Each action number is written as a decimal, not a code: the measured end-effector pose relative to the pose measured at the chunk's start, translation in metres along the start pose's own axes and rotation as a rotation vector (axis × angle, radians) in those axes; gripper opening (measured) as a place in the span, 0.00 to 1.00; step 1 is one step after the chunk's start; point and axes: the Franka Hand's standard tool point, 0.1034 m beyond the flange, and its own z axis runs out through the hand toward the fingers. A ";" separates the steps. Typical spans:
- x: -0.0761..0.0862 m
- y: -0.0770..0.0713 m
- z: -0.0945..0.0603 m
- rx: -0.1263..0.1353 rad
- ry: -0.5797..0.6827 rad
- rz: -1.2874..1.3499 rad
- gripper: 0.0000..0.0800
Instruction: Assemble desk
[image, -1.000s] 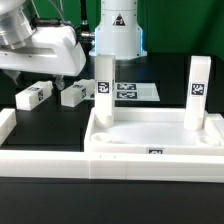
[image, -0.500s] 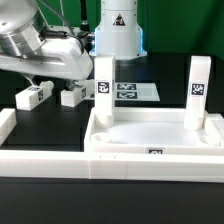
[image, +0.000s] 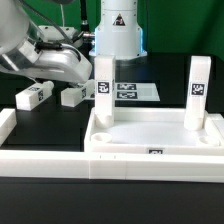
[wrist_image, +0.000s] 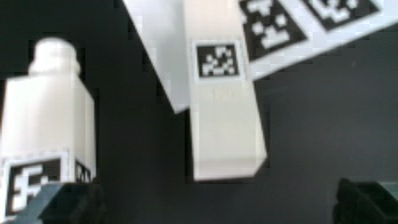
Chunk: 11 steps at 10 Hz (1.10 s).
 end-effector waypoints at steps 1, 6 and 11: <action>0.000 0.001 0.003 0.000 -0.053 0.004 0.81; 0.006 0.002 0.022 -0.006 -0.125 -0.010 0.81; 0.005 0.001 0.019 -0.005 -0.120 -0.013 0.81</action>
Offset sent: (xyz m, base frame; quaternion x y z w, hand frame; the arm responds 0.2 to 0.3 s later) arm -0.0113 0.0071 0.0045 0.0110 -0.0555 0.0110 0.9983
